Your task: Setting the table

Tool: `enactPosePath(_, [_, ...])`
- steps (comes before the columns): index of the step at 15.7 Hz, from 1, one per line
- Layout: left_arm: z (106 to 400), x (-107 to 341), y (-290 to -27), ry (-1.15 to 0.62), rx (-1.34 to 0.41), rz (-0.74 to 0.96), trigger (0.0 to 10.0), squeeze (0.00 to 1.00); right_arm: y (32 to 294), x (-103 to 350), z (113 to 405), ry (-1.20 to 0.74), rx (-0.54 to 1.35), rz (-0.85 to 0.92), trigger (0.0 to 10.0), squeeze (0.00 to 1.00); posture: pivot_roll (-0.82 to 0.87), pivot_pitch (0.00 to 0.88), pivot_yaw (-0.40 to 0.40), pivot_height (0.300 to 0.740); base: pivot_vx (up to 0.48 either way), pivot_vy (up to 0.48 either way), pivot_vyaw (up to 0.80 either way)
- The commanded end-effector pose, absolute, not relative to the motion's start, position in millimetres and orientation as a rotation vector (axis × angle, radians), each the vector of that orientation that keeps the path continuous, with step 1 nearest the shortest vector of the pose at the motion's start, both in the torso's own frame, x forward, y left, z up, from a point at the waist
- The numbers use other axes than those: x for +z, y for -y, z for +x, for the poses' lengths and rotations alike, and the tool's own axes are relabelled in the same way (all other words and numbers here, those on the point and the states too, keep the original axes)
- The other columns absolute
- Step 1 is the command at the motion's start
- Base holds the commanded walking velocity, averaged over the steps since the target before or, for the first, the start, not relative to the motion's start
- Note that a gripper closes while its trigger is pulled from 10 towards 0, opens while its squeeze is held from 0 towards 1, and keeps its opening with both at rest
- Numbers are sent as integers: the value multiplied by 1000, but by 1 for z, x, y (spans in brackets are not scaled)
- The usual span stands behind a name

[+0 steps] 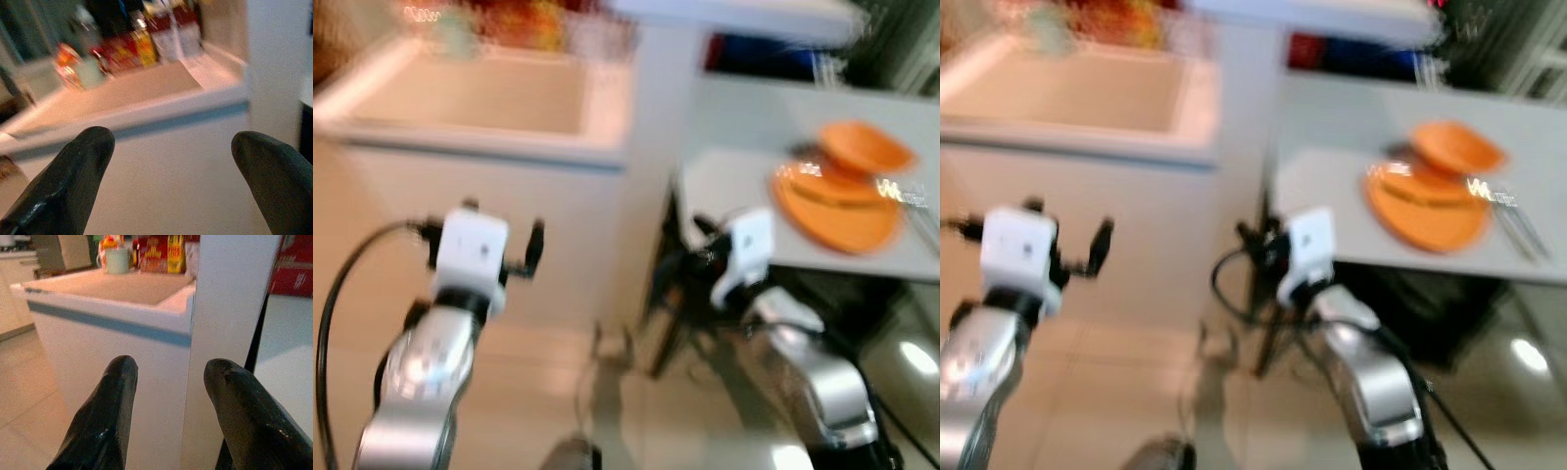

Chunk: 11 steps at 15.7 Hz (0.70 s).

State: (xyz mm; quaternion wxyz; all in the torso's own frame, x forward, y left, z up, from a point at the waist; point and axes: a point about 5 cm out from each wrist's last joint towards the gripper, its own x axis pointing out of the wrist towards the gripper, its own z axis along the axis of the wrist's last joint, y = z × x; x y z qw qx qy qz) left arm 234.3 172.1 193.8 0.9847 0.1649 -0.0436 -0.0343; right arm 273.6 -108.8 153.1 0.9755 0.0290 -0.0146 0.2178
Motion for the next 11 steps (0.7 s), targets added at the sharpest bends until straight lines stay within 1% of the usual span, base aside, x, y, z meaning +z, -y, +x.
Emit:
enactPosePath(1, [239,194,-169,89,-90,340,10000,0,118,159,275,63,380,78,10000,0,138,7,-29,740,0,0,800])
enactPosePath(4, [259,203,-158,112,-162,339,10000,0,147,166,279,92,159,146,10000,0,97,5,24,740,0,0,800])
enactPosePath(5, [266,201,-156,93,-182,360,10000,0,166,159,279,39,2,198,10000,0,76,9,49,740,0,0,800])
enactPosePath(7, [272,201,-156,89,-196,331,10000,0,173,161,275,44,-20,212,10000,0,60,13,64,740,0,480,0])
enactPosePath(8, [273,201,-156,88,-196,332,10000,0,172,163,274,53,-7,190,10000,0,54,16,69,740,0,480,-613])
enactPosePath(11, [276,199,-159,78,-169,335,10000,0,163,166,277,35,45,158,10000,0,70,19,48,740,0,480,-800])
